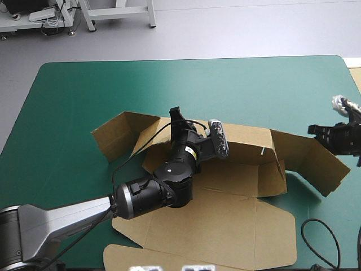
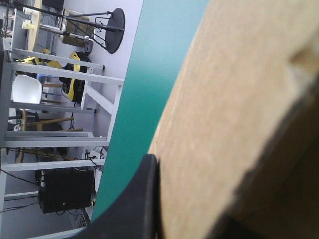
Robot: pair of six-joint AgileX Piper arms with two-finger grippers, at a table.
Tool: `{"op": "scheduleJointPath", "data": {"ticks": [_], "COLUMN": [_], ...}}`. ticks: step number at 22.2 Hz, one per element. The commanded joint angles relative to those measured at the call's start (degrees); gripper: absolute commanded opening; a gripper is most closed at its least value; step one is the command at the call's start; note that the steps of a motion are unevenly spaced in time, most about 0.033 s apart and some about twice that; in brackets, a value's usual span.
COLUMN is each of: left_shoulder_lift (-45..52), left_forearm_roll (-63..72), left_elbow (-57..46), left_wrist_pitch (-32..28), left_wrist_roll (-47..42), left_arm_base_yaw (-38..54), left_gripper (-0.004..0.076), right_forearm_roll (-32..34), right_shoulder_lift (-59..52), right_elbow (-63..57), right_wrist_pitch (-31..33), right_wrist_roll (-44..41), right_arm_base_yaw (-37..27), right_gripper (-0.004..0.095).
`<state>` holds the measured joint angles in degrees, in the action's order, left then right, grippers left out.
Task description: Fold the box
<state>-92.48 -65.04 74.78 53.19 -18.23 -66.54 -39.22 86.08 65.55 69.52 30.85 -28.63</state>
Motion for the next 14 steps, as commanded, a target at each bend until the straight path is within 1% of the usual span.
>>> {"op": "scheduleJointPath", "data": {"ticks": [1,2,3,7,11,14], "left_shoulder_lift": [2.37,2.37,2.37,2.37,2.37,2.37], "left_forearm_roll": [-2.1,-2.1,-2.1,-1.98,-1.75,-1.75], "left_elbow": [1.38,1.38,1.38,1.38,1.38,1.38], "left_wrist_pitch": [0.7,0.7,0.7,0.46,0.46,0.46], "left_wrist_roll": [-1.5,-1.5,-1.5,-1.5,-1.5,-1.5], "left_arm_base_yaw": [-0.05,-0.05,-0.05,-0.05,-0.05,-0.05], "left_gripper": [-0.0009,-0.0009,-0.0009,-0.0009,-0.0009,-0.0009], "right_forearm_roll": [-9.18,-11.44,-12.16,-12.32,-14.35,-14.09], "right_shoulder_lift": [-1.39,-1.39,-1.49,-3.85,-7.73,-11.02], "right_elbow": [-5.79,-7.87,-10.81,-16.1,-16.53,-16.53], "right_wrist_pitch": [2.2,2.2,2.2,2.2,2.2,2.2], "right_wrist_roll": [5.66,7.11,7.8,10.36,10.68,9.64], "right_arm_base_yaw": [-0.46,-0.46,-0.46,-0.46,-0.46,0.24], "right_gripper": [-0.0018,-0.0018,-0.0018,-0.0018,-0.0018,-0.0018]}}
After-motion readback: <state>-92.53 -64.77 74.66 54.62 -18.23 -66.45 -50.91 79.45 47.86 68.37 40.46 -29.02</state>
